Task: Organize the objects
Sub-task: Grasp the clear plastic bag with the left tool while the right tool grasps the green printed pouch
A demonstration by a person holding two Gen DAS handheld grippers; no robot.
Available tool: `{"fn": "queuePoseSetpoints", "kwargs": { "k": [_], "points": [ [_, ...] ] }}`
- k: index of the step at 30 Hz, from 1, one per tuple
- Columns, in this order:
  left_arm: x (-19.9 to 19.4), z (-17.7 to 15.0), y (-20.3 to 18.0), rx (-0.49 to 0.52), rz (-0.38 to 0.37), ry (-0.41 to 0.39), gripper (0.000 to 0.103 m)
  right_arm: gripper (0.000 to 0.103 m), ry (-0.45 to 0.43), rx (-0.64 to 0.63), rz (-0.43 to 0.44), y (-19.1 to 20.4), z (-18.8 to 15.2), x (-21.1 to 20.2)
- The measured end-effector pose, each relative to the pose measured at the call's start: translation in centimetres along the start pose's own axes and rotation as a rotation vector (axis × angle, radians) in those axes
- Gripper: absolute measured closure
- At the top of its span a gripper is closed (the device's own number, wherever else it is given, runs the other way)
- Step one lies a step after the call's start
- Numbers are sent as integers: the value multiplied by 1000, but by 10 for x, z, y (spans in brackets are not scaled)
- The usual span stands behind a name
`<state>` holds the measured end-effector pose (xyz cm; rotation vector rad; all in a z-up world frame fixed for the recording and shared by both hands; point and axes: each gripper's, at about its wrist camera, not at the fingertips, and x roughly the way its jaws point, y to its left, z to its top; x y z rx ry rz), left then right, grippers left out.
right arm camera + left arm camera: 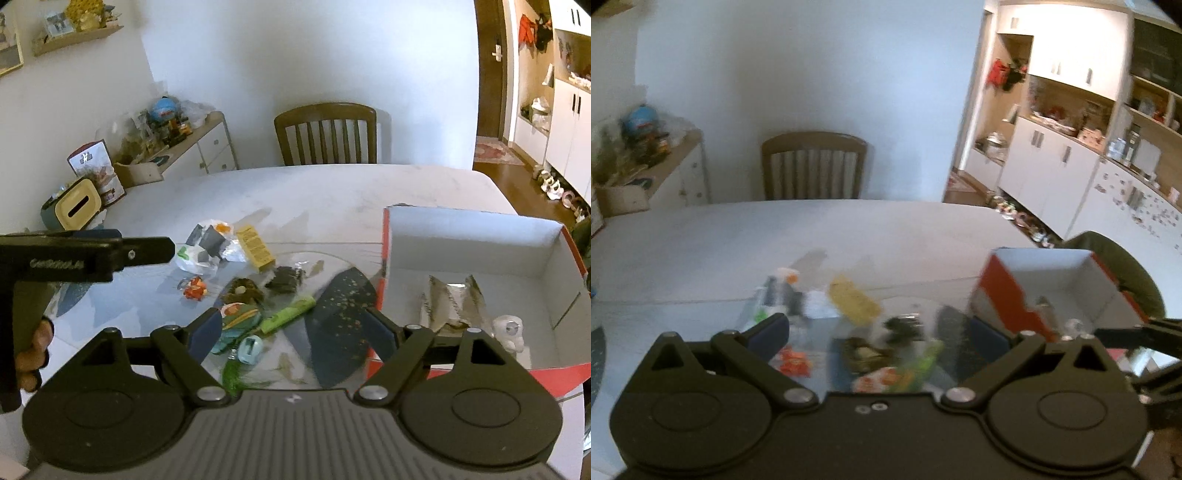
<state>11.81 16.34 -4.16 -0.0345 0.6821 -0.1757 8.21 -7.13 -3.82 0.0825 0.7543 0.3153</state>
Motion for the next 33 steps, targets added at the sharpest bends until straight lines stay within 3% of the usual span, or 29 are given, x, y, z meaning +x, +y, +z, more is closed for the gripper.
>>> {"fn": "queuePoseSetpoints", "kwargs": {
  "k": [10,24,33],
  "points": [
    [33,2,77,-121,129,55,0,20,47,-102,9,49,0,34],
    [107,10,112,-65,154,150,0,20,150,-175,-9,71,-2,110],
    [156,14,107,8,174,211,1,20,204,-210,-22,75,-12,155]
  ]
}}
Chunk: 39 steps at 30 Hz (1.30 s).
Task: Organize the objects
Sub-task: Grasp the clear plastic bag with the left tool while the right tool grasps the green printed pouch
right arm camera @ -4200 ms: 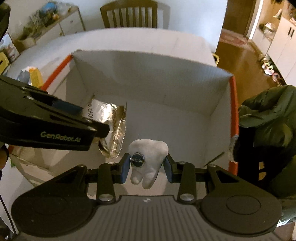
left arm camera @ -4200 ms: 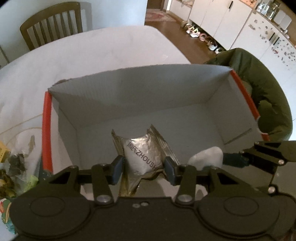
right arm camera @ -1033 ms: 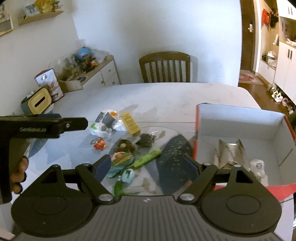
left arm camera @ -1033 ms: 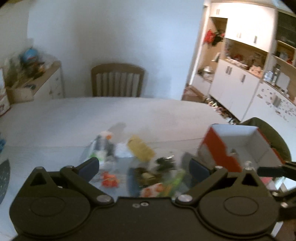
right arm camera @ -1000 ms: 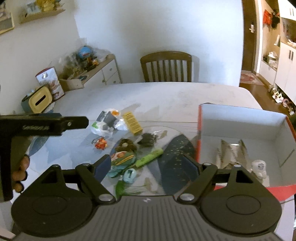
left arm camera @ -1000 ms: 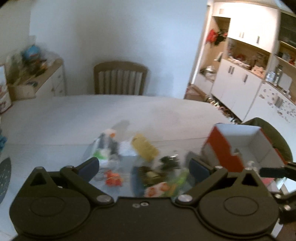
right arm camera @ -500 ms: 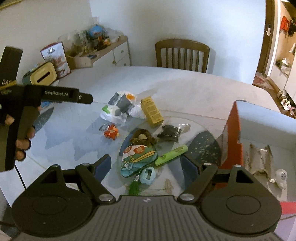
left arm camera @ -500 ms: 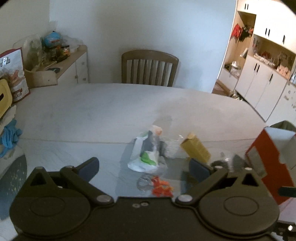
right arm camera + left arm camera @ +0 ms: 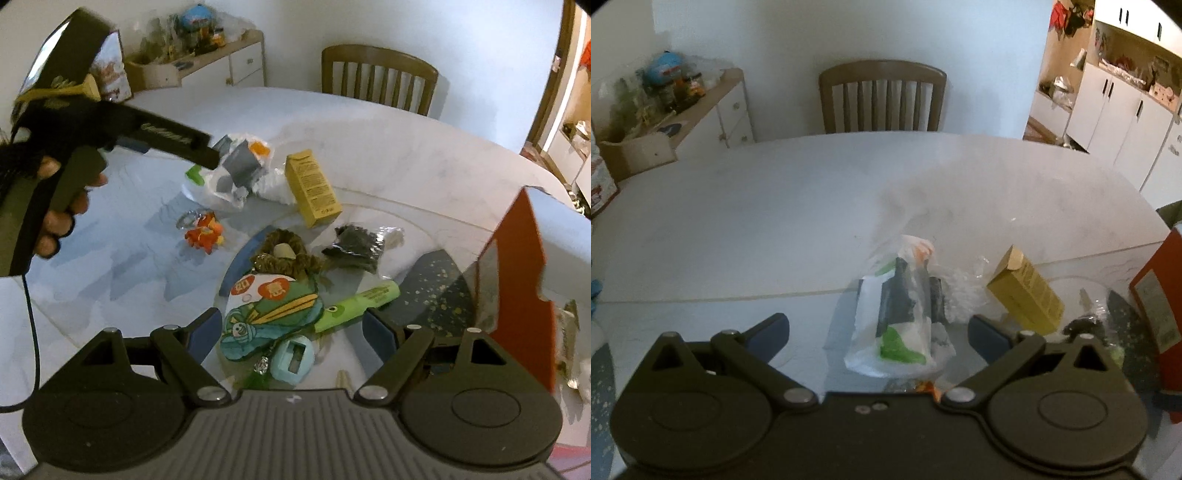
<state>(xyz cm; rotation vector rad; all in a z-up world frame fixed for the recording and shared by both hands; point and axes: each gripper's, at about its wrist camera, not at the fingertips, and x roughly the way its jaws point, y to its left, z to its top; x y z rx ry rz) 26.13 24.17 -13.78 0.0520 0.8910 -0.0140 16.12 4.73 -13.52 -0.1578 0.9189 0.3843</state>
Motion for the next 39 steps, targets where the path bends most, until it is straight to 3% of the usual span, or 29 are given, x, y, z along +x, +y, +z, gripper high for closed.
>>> {"fn": "queuePoseSetpoints", "kwargs": {
  "k": [7,25,28,33,39],
  "points": [
    [21,0,-1,1,-14,38,5,20,28,-52,5,11,3,27],
    [43,-5,9,-11,-29,80,53,20,66,-143,-48,25,1,54],
    [40,-5,9,-6,-39,70,65,20,67,-144,-56,26,0,55],
    [38,-5,11,-9,-38,60,70,20,56,-150,-57,25,-2,53],
    [29,-6,13,-24,-29,54,72,30,58,-162,-64,28,0,52]
  ]
}}
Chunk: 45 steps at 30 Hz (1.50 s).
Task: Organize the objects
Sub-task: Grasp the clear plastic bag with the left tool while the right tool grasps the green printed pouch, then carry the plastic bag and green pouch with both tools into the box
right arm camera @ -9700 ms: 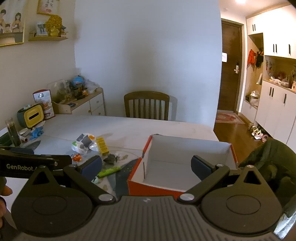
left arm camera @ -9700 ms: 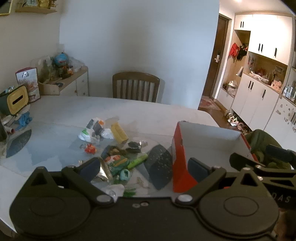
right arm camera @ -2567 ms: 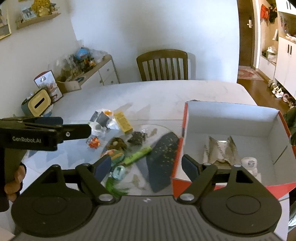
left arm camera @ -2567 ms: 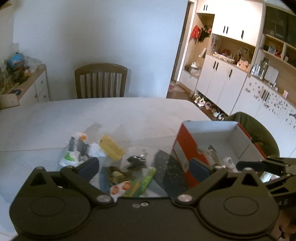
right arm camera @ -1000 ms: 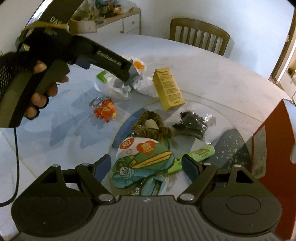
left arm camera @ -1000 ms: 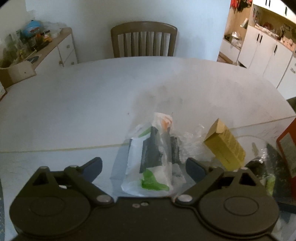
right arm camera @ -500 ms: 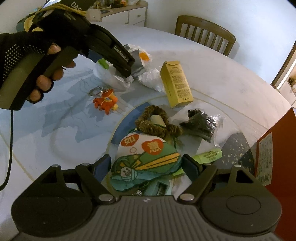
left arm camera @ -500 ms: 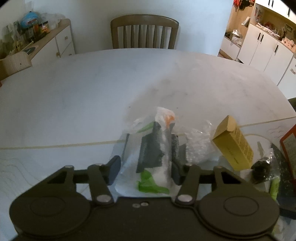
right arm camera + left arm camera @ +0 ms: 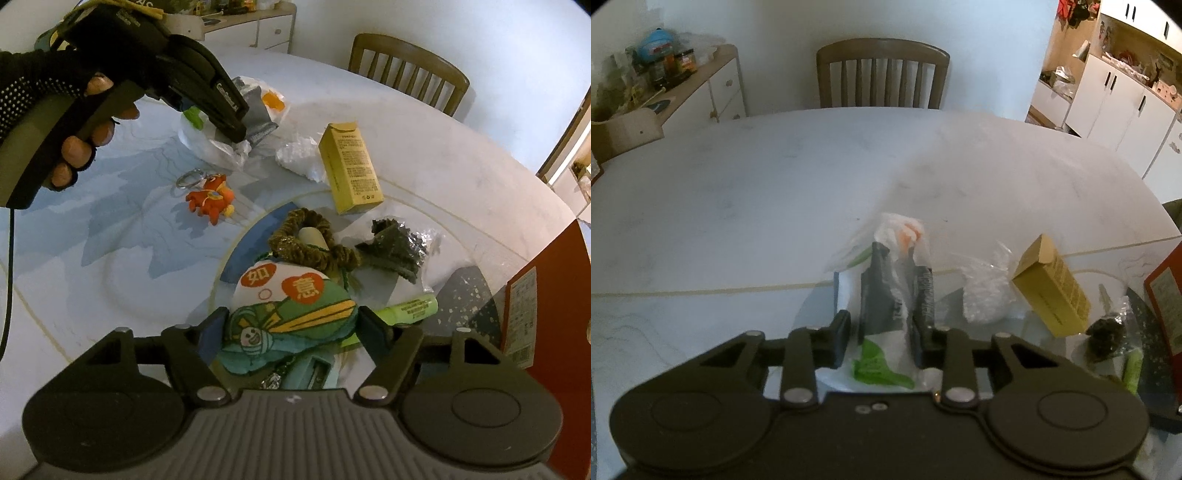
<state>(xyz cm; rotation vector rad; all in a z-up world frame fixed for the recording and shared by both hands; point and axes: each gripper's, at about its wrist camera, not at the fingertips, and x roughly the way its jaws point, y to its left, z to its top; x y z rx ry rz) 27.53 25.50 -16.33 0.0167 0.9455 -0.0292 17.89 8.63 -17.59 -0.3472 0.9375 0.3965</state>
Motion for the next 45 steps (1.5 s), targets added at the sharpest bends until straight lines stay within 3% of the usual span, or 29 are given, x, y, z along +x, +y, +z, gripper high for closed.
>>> {"fn": "queuePoseSetpoints", "kwargs": {
  "k": [3,23,37,45],
  "points": [
    [-7,-1,2,-14,-4,-1,77,32,-7,14,-2,-3,0,-4],
    [-86,-15,-21,-10,-68,-59,79,33,-133,157,73,-38,-9,-107],
    [-138,-16,-106,111,-150,-99,79,33,-220,248,56,-97,-26,-178],
    [-144,-15,-171,169,-188,-93,79,33,-255,279,28,-151,-44,-198]
  ]
}}
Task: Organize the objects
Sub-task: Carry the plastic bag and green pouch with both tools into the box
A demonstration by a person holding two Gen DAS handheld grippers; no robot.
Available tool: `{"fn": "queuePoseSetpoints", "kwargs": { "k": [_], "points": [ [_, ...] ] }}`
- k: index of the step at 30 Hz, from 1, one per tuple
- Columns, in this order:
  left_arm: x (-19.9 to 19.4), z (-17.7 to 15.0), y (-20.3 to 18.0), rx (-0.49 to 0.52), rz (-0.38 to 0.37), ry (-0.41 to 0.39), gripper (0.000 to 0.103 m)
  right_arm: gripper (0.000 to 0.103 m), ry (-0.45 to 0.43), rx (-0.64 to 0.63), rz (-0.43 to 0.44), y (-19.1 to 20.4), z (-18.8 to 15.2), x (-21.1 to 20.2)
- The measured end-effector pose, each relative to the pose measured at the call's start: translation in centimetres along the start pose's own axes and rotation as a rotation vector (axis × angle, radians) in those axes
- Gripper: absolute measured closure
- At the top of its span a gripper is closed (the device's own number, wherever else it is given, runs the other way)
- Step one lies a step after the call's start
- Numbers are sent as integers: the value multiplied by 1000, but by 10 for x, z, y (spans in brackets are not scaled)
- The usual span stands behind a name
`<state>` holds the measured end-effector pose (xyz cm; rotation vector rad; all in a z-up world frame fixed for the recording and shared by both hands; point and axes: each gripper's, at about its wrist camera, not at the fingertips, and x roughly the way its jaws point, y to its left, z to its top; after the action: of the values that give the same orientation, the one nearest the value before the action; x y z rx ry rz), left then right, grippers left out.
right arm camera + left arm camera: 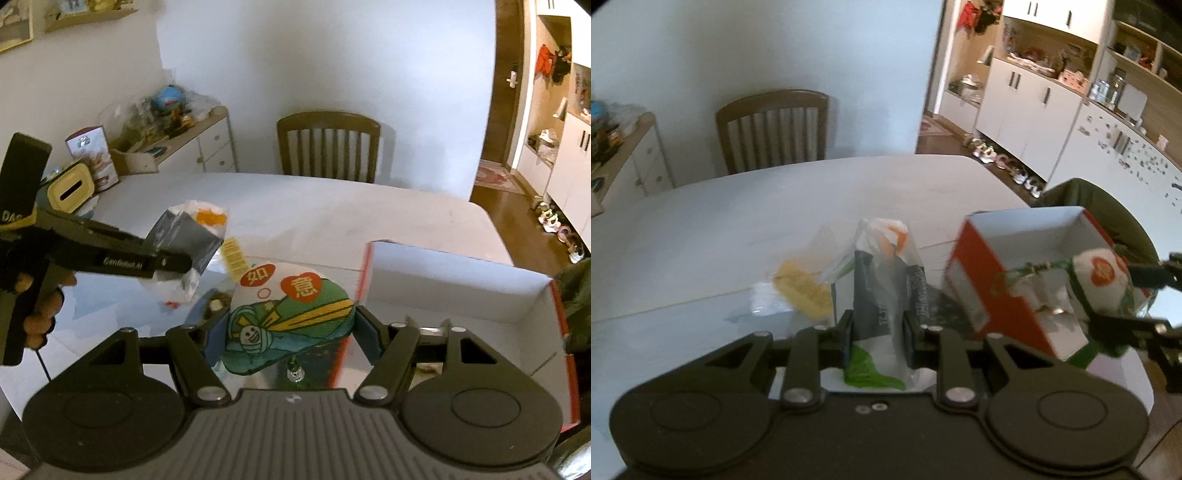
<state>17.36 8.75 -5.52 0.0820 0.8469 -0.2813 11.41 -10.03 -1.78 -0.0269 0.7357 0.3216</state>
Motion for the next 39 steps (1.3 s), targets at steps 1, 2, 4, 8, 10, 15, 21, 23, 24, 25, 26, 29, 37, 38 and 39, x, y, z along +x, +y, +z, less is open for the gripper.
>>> {"fn": "queuePoseSetpoints", "kwargs": {
  "k": [1,2,4,8,10,15,21,23,24,25,26,29,37,38,39],
  "points": [
    [1,1,-9,7,-1,1,79,33,-4,5,-3,-8,0,-3],
    [2,2,-16,12,-5,3,79,33,-8,8,-7,-16,0,-5],
    [6,4,-32,22,-9,7,79,33,-15,12,-15,-31,-1,-9],
    [13,10,-65,52,-23,11,78,33,-25,21,-30,-62,-3,-16],
    [17,15,-82,71,-28,10,78,33,-27,28,-39,-78,-4,-17],
    [28,25,-120,105,-43,9,78,33,-28,42,-67,-116,-8,-18],
    [46,35,-153,141,-48,27,78,33,-35,49,-115,-159,-8,-19],
    [56,36,-164,155,-42,39,78,33,-41,42,-132,-172,-6,-18],
    [60,36,-168,159,-41,47,78,33,-42,41,-137,-177,-5,-17],
    [65,35,-173,164,-41,55,78,33,-43,39,-139,-183,-4,-17],
    [70,34,-177,170,-37,63,78,33,-43,37,-142,-189,-4,-15],
    [86,31,-188,172,-31,96,78,33,-29,30,-147,-202,-5,-6],
    [121,15,-204,150,-23,181,78,33,80,23,-110,-224,-25,32],
    [124,14,-205,149,-22,191,78,33,92,19,-107,-222,-27,36],
    [126,12,-205,148,-22,200,78,33,104,17,-103,-222,-28,40]
  ]
}}
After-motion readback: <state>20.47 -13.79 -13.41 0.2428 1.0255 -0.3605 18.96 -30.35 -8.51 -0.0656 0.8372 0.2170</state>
